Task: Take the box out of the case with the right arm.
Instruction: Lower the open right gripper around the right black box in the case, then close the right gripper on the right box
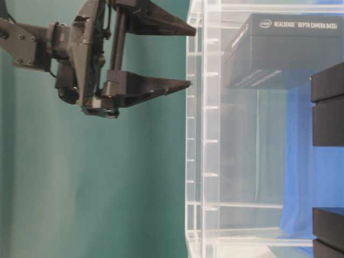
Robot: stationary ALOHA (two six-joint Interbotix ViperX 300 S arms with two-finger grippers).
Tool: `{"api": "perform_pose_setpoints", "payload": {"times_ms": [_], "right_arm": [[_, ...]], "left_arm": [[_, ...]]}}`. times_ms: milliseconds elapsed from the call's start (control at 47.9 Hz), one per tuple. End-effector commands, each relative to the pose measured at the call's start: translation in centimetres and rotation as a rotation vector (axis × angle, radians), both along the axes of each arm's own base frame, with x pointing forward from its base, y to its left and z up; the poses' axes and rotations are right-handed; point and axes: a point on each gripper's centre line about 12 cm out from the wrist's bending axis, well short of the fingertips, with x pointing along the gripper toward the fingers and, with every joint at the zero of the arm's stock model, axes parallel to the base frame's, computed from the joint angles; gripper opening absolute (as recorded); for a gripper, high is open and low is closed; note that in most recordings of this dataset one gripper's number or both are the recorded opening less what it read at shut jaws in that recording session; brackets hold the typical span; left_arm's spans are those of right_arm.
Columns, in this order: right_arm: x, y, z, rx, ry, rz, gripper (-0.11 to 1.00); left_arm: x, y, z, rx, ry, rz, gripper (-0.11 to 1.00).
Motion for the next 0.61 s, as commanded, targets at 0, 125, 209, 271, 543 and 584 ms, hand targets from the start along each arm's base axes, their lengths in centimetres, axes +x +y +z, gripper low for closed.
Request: {"api": "perform_pose_setpoints", "payload": {"times_ms": [0,125,209,271,543,584], "right_arm": [[0.1,0.1,-0.1,-0.002,-0.015,0.003,0.89],[0.1,0.0,-1.3,-0.008,-0.002,0.007,0.89],[0.1,-0.1,-2.2,-0.012,0.001,0.008,0.89],[0.1,-0.1,-3.0,-0.011,0.004,0.009,0.89],[0.5,-0.2,-5.7,-0.005,0.012,0.011,0.89],[0.6,-0.2,-5.9,-0.005,0.014,0.011,0.89]], "left_arm": [[0.2,0.0,0.3,0.003,-0.009,-0.001,0.00],[0.2,0.0,0.3,0.003,-0.008,-0.001,0.00],[0.2,0.0,0.2,0.001,-0.006,-0.001,0.00],[0.2,0.0,0.3,0.003,-0.008,-0.001,0.00],[0.3,0.0,0.2,0.001,-0.005,0.000,0.00],[0.3,0.0,0.2,0.002,-0.006,0.001,0.00]]}}
